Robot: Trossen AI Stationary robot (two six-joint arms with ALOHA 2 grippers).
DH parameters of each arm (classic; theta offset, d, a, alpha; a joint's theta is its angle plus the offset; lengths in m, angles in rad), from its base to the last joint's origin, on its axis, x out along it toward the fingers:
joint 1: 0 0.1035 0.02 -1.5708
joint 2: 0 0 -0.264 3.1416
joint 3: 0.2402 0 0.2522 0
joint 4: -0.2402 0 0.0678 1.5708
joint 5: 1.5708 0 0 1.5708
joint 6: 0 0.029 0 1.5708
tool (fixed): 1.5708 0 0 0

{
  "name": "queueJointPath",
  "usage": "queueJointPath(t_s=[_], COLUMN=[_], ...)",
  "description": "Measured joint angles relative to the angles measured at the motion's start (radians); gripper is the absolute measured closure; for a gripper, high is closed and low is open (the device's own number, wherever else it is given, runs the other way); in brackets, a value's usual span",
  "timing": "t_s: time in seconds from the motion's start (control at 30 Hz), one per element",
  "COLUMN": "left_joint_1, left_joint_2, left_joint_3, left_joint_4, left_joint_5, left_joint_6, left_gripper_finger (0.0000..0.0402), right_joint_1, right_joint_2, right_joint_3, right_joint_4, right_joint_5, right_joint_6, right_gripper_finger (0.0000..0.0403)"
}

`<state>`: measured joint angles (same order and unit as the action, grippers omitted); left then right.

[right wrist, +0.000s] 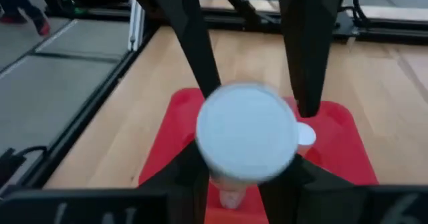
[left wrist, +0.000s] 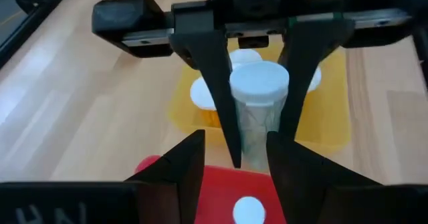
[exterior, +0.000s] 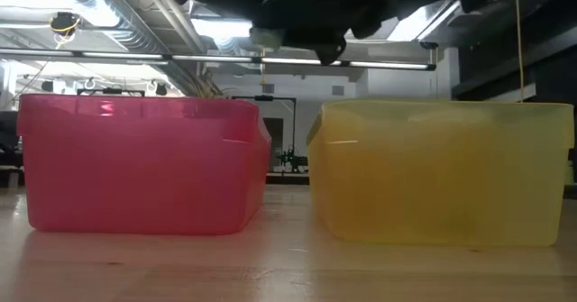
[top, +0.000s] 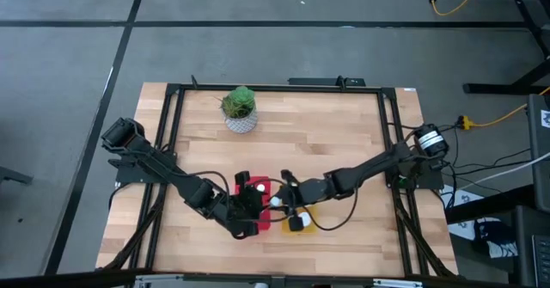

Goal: Pick and place medicine bottles into bin by pill shape (circle, oval)
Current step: Put the blue tablet bottle into the red bin

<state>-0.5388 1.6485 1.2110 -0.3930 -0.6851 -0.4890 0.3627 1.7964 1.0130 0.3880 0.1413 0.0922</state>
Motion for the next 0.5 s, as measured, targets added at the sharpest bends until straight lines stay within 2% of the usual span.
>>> queueJointPath(t_s=[0.13,0.4,0.5], left_joint_1=[-0.002,-0.005,-0.004], left_joint_2=[0.001,0.001,0.001], left_joint_3=[0.000,0.000,0.000], left_joint_4=[0.008,0.021,0.020], left_joint_5=[0.002,0.010,0.053], left_joint_6=[-0.006,-0.032,-0.053], left_gripper_finger=[0.0239,0.0195,0.0182], right_joint_1=[0.000,0.002,0.002], right_joint_2=[0.017,0.017,0.018], right_joint_3=[0.023,0.014,0.015], right_joint_4=[-0.050,-0.058,-0.055], right_joint_5=[0.002,0.016,0.018], right_joint_6=[0.007,0.009,0.008], right_gripper_finger=[0.0299,0.0299,0.0299])
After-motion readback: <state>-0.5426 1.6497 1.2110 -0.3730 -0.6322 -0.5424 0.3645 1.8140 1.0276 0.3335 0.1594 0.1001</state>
